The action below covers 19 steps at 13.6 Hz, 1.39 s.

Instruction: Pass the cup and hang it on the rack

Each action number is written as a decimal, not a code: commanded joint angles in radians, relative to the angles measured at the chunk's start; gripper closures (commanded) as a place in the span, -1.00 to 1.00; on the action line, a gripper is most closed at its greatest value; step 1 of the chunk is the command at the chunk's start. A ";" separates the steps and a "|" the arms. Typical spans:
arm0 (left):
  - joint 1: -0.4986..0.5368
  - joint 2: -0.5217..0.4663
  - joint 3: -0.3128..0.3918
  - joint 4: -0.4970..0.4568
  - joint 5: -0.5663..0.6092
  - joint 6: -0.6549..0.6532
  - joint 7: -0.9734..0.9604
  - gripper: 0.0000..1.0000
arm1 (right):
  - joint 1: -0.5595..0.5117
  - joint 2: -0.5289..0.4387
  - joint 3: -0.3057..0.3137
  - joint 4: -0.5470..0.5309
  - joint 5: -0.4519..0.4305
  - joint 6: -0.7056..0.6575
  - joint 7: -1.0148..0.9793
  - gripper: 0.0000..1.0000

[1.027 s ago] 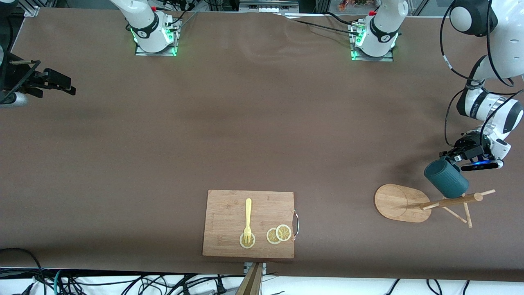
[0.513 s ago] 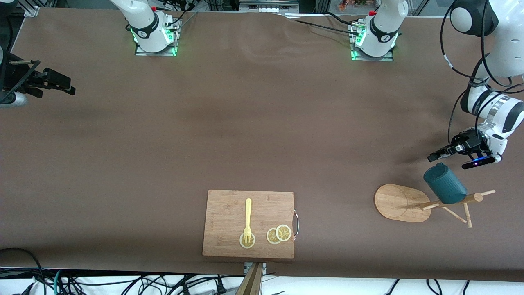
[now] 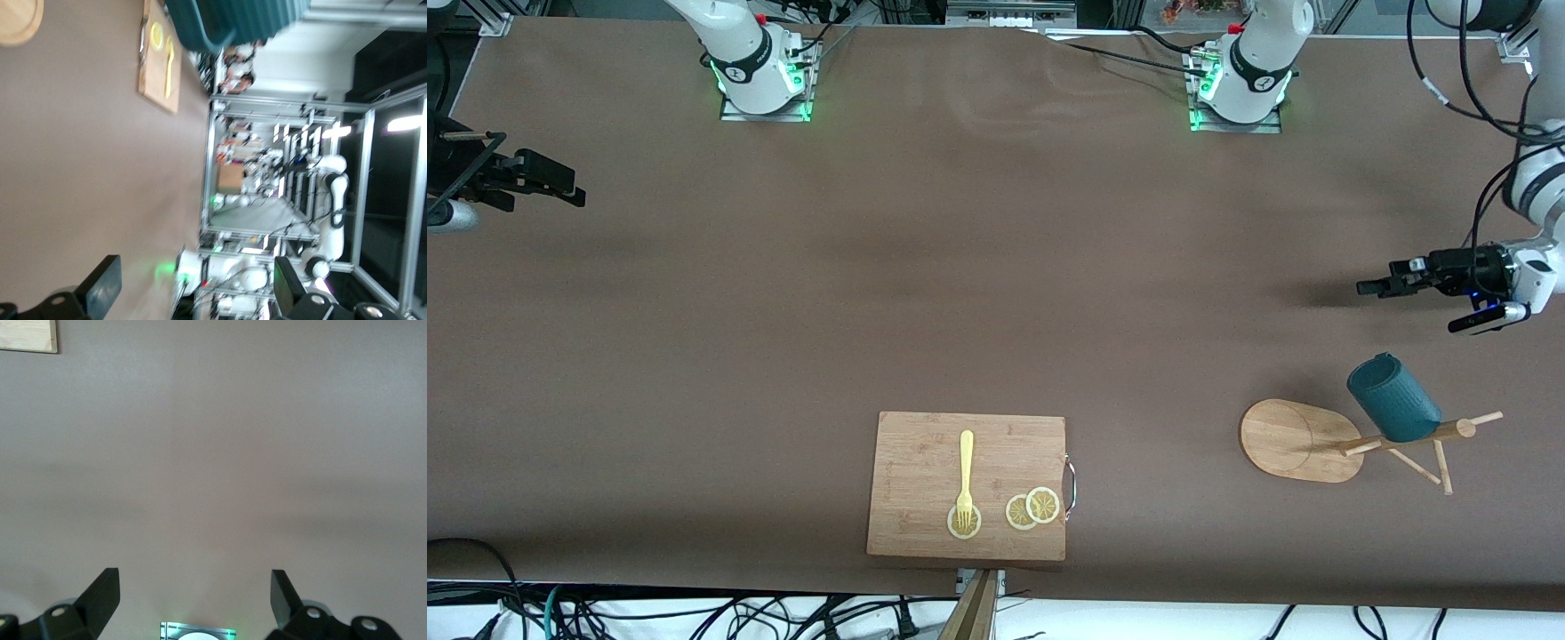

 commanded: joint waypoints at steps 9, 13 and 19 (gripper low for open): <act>-0.145 -0.252 -0.146 0.317 0.611 0.132 -0.552 -1.00 | -0.009 0.011 -0.002 0.020 0.017 -0.019 -0.006 -1.00; -0.185 -0.304 -0.293 0.393 0.905 0.234 -0.649 -1.00 | -0.007 0.015 -0.007 0.020 0.017 -0.019 -0.006 -1.00; -0.189 -0.347 -0.327 0.497 1.028 0.396 -0.647 -1.00 | -0.007 0.015 -0.006 0.020 0.018 -0.019 -0.006 -1.00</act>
